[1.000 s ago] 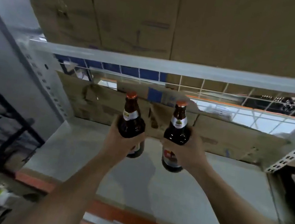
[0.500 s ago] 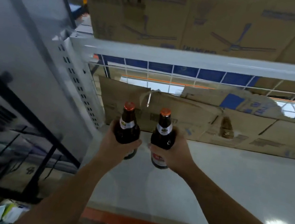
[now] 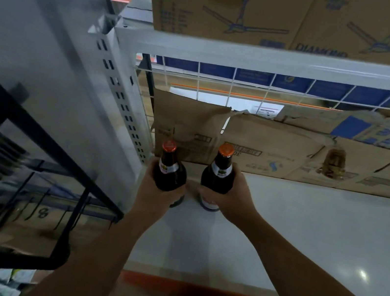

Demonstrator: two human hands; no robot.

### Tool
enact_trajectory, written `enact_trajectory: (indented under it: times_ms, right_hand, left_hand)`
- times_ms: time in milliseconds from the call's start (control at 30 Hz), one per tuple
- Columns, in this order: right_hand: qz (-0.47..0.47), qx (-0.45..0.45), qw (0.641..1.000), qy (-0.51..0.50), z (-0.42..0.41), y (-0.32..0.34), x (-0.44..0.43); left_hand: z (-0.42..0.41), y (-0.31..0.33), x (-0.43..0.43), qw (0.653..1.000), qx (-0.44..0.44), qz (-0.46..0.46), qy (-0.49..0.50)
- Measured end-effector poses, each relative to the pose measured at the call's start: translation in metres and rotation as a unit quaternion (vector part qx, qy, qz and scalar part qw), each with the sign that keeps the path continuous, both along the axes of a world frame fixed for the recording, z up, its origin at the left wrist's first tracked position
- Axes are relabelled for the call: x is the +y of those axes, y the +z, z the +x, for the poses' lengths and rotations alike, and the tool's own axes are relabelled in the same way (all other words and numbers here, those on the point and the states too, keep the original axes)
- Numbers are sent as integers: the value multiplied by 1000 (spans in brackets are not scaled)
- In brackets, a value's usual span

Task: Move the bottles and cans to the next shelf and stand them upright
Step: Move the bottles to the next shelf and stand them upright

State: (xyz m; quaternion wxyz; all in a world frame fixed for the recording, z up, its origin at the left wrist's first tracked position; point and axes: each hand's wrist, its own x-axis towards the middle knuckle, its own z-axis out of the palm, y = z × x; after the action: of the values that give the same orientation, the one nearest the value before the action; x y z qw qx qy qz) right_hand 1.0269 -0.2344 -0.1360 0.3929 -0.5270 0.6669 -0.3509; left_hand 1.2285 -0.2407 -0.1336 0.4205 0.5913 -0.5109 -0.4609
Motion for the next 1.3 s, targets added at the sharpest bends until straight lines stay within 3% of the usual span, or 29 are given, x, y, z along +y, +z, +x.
enact_trajectory:
  times_ms: [300,533,1300]
  right_hand:
    - [-24,-20,999,20,-1,-7,4]
    - [13,-25,998,52,-17,-8,9]
    - [8,-26,999,23,22,-18,-29]
  left_hand:
    - [6,-19,-6,999,-1,20,-35]
    - [22,-33,10,998,-17,37,-49]
    - [38,-33,-32,994,-81,14,-70]
